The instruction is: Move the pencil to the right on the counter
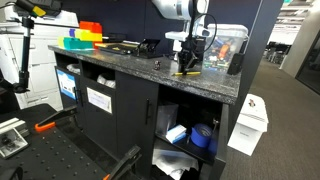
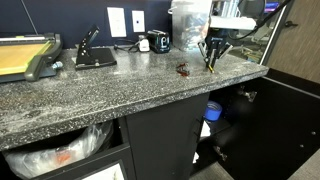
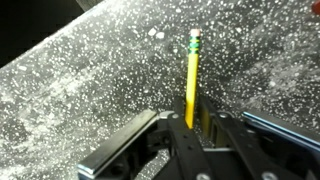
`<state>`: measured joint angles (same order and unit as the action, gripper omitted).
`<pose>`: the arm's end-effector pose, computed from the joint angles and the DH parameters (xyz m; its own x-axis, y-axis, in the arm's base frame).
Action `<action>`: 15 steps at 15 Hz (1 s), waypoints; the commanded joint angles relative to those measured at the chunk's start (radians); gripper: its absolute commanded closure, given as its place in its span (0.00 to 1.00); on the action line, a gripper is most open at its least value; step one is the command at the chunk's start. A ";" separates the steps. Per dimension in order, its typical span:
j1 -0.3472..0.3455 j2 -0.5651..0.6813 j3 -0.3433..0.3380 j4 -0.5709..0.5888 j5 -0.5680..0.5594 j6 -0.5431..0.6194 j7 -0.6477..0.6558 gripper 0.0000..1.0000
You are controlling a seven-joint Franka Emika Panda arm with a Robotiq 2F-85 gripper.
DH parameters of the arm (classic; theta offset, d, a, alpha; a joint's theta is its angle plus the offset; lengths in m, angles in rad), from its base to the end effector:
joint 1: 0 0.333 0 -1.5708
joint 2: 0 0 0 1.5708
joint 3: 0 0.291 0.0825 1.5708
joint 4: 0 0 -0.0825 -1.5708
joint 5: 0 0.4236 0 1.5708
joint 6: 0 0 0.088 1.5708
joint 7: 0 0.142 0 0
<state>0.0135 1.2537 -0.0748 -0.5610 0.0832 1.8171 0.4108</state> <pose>0.8217 -0.0092 0.1821 0.9045 -0.4266 -0.0003 -0.4265 -0.9044 -0.0104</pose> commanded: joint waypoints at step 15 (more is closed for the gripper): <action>-0.138 -0.036 -0.007 0.078 0.000 -0.098 -0.040 0.98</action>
<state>-0.0889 1.2044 -0.0790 -0.4950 0.0824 1.7476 0.3933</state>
